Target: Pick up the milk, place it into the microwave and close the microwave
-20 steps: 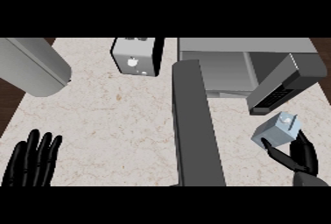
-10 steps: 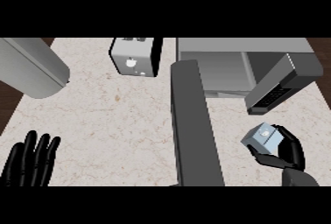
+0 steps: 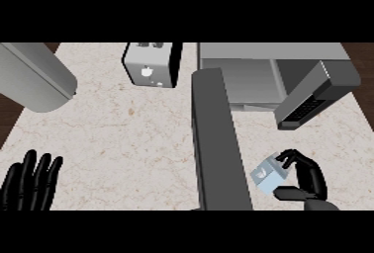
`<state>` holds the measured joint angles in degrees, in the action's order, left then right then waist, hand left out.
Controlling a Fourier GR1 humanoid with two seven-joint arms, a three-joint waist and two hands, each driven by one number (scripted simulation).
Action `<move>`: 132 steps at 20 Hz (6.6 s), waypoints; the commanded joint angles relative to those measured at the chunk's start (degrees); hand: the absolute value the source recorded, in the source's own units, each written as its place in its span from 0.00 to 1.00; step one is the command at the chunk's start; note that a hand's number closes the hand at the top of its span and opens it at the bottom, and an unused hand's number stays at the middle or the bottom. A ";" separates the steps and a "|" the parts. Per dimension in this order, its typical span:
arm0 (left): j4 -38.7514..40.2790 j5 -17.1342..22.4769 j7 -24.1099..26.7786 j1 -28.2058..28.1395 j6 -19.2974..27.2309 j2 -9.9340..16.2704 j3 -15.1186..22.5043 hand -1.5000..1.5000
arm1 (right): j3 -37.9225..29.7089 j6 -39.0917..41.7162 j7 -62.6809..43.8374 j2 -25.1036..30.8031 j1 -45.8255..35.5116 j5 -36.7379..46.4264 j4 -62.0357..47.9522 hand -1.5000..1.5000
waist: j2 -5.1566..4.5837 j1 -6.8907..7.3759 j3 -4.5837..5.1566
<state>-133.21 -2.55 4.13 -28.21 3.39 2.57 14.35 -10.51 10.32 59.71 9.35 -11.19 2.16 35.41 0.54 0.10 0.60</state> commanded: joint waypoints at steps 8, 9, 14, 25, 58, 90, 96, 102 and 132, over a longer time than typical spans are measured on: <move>-2.14 5.18 -0.96 -0.55 -1.71 1.68 -5.47 0.00 | 6.51 -4.28 -9.50 -6.64 4.66 0.28 21.13 1.00 | -0.37 -0.05 -0.56; 2.25 2.84 3.75 -2.05 -1.87 0.50 -3.42 0.00 | 7.03 -6.37 -9.46 -8.07 3.08 1.24 20.03 1.00 | -0.40 0.12 -0.57; 0.07 6.03 1.51 -2.42 -3.86 1.92 -5.39 0.00 | 7.83 -12.58 -17.64 -8.38 -6.34 4.08 19.39 1.00 | -0.48 0.49 -0.59; 2.42 8.80 -0.01 0.30 -5.63 3.18 -9.44 0.00 | 3.15 -28.08 -27.33 -6.51 -28.58 9.81 -0.64 1.00 | -0.99 1.68 -0.64; 6.94 2.68 0.98 4.83 -5.86 2.54 -5.83 0.00 | 1.76 -43.59 -27.13 1.19 -50.92 19.62 -29.82 0.00 | -2.85 5.38 -0.81; -0.12 -1.32 -0.38 -3.29 -4.85 1.73 -1.66 0.00 | -8.64 -32.50 -15.08 9.01 -44.25 10.34 -26.96 0.00 | -1.55 3.11 -0.75; 1.53 -3.36 1.00 -3.55 -4.12 0.66 0.79 0.00 | -9.47 -27.58 -12.56 7.17 -40.84 8.82 -26.45 0.00 | -1.13 2.08 -0.69; 1.90 -2.97 2.14 -4.49 -3.97 0.17 1.84 0.00 | -8.97 -16.47 -11.52 5.87 -37.00 7.64 -25.34 0.00 | -0.43 0.50 -0.61; 11.11 -4.04 -0.60 6.40 -10.82 3.94 7.85 1.00 | -5.42 5.49 0.14 0.38 -5.18 1.80 -11.12 0.00 | -0.36 -0.54 -0.56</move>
<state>-124.94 -5.94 2.56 -23.77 -6.58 6.21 21.71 -16.73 9.41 56.37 8.37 -20.97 4.97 20.70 0.20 -0.53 0.03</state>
